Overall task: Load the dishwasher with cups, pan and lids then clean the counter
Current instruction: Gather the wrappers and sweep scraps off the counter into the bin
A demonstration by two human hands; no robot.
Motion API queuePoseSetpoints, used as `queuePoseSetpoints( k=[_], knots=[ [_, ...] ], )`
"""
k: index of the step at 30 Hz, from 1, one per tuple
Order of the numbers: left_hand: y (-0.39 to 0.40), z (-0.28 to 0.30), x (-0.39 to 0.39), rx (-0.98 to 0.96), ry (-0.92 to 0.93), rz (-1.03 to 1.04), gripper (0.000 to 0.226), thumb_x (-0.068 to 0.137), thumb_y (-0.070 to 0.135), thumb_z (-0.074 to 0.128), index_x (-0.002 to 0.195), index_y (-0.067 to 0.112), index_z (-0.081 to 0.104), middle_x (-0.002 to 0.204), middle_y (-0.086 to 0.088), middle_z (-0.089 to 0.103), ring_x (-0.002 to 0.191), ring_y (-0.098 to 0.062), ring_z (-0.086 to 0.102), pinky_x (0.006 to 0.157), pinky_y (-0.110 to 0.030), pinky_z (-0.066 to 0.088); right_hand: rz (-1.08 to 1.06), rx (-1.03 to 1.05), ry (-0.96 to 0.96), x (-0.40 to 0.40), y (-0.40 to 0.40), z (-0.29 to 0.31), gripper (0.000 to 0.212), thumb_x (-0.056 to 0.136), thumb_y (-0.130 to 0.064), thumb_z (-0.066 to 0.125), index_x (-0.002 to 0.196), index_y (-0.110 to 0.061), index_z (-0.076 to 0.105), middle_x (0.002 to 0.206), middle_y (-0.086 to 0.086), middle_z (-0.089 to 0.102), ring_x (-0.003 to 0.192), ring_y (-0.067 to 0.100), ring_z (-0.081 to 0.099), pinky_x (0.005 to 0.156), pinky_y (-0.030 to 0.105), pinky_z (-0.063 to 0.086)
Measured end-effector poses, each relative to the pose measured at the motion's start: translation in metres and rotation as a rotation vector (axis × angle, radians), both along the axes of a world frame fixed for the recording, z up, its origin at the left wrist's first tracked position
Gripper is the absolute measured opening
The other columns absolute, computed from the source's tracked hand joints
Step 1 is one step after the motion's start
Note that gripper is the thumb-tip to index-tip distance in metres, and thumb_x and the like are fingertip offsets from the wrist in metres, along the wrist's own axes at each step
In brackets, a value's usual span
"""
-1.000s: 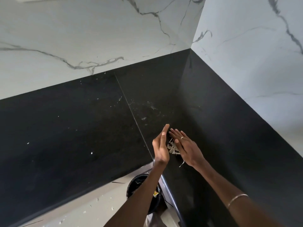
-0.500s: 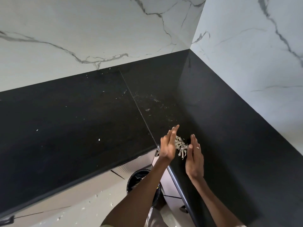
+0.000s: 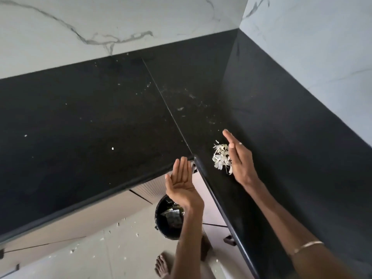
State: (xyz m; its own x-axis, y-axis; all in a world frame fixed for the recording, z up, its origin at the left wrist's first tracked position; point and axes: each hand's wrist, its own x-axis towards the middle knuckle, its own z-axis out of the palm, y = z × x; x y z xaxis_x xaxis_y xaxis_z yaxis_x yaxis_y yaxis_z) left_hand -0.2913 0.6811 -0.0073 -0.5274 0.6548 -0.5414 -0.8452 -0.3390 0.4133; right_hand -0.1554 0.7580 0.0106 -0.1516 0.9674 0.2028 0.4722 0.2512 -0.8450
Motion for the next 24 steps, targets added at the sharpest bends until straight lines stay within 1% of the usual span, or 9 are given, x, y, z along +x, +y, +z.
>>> queuePoseSetpoints(
  k=[4, 7, 9, 12, 15, 19, 21, 22, 24],
  knots=[
    [0.006, -0.018, 0.023, -0.009, -0.266, 0.15, 0.051, 0.102, 0.027, 0.027, 0.11, -0.009, 0.063, 0.102, -0.025, 0.072, 0.101, -0.035, 0.07, 0.097, -0.043, 0.053, 0.098, 0.008, -0.036, 0.006, 0.009, -0.008, 0.041, 0.105, -0.014, 0.033, 0.142, 0.0, 0.044, 0.149, 0.008, 0.045, 0.14, 0.012, 0.039, 0.118, 0.033, 0.03],
    [0.01, -0.032, 0.031, 0.043, -0.381, 0.133, 0.05, 0.101, 0.022, 0.025, 0.12, -0.009, 0.059, 0.108, -0.026, 0.07, 0.103, -0.035, 0.068, 0.096, -0.042, 0.052, 0.152, 0.028, -0.077, 0.007, 0.007, -0.011, 0.042, 0.106, -0.016, 0.034, 0.144, -0.003, 0.042, 0.151, 0.006, 0.042, 0.142, 0.011, 0.036, 0.118, 0.036, 0.029],
    [0.013, -0.035, 0.031, 0.093, -0.418, 0.102, 0.046, 0.101, 0.019, 0.026, 0.119, -0.009, 0.058, 0.106, -0.027, 0.07, 0.098, -0.034, 0.07, 0.09, -0.041, 0.057, 0.204, 0.051, -0.179, 0.006, 0.003, -0.014, 0.043, 0.106, -0.02, 0.032, 0.146, -0.006, 0.041, 0.152, 0.003, 0.041, 0.142, 0.008, 0.034, 0.119, 0.037, 0.029],
    [0.016, -0.034, 0.029, 0.119, -0.364, 0.072, 0.043, 0.102, 0.019, 0.03, 0.112, -0.008, 0.061, 0.103, -0.024, 0.071, 0.092, -0.031, 0.072, 0.084, -0.036, 0.059, 0.267, 0.121, -0.382, -0.002, -0.003, -0.015, 0.046, 0.106, -0.025, 0.027, 0.149, -0.011, 0.037, 0.155, 0.001, 0.037, 0.144, 0.006, 0.03, 0.12, 0.035, 0.025],
    [0.015, -0.031, 0.029, 0.104, -0.287, 0.066, 0.042, 0.103, 0.021, 0.032, 0.114, -0.008, 0.061, 0.101, -0.021, 0.071, 0.095, -0.029, 0.07, 0.083, -0.032, 0.06, 0.303, 0.134, -0.449, -0.01, -0.007, -0.014, 0.048, 0.105, -0.026, 0.026, 0.149, -0.01, 0.036, 0.155, 0.003, 0.035, 0.145, 0.01, 0.028, 0.12, 0.033, 0.023],
    [0.014, -0.034, 0.03, 0.099, -0.257, 0.039, 0.042, 0.104, 0.024, 0.033, 0.115, -0.006, 0.06, 0.099, -0.018, 0.072, 0.102, -0.029, 0.068, 0.094, -0.035, 0.054, 0.369, 0.123, -0.451, -0.021, -0.022, -0.012, 0.049, 0.105, -0.029, 0.024, 0.15, -0.01, 0.035, 0.156, 0.001, 0.033, 0.146, 0.007, 0.025, 0.12, 0.033, 0.022],
    [0.011, -0.037, 0.031, 0.113, -0.251, 0.017, 0.041, 0.103, 0.026, 0.033, 0.109, -0.003, 0.063, 0.101, -0.017, 0.07, 0.111, -0.031, 0.062, 0.105, -0.037, 0.047, 0.393, 0.116, -0.431, -0.03, -0.033, -0.013, 0.049, 0.105, -0.029, 0.024, 0.15, -0.011, 0.035, 0.156, 0.0, 0.034, 0.146, 0.006, 0.025, 0.12, 0.033, 0.022],
    [0.009, -0.035, 0.03, 0.131, -0.249, -0.001, 0.041, 0.103, 0.027, 0.033, 0.106, 0.0, 0.063, 0.103, -0.016, 0.068, 0.112, -0.031, 0.06, 0.105, -0.037, 0.046, 0.402, 0.11, -0.42, -0.035, -0.039, -0.013, 0.049, 0.105, -0.029, 0.024, 0.15, -0.012, 0.035, 0.156, -0.001, 0.034, 0.146, 0.005, 0.024, 0.12, 0.032, 0.022],
    [0.006, -0.031, 0.028, 0.191, -0.227, -0.052, 0.042, 0.103, 0.028, 0.029, 0.109, 0.001, 0.061, 0.101, -0.016, 0.066, 0.099, -0.027, 0.066, 0.089, -0.031, 0.055, 0.438, 0.103, -0.386, -0.044, -0.049, -0.013, 0.049, 0.105, -0.03, 0.024, 0.151, -0.014, 0.033, 0.156, -0.003, 0.033, 0.145, 0.003, 0.024, 0.12, 0.032, 0.023]
  ],
)
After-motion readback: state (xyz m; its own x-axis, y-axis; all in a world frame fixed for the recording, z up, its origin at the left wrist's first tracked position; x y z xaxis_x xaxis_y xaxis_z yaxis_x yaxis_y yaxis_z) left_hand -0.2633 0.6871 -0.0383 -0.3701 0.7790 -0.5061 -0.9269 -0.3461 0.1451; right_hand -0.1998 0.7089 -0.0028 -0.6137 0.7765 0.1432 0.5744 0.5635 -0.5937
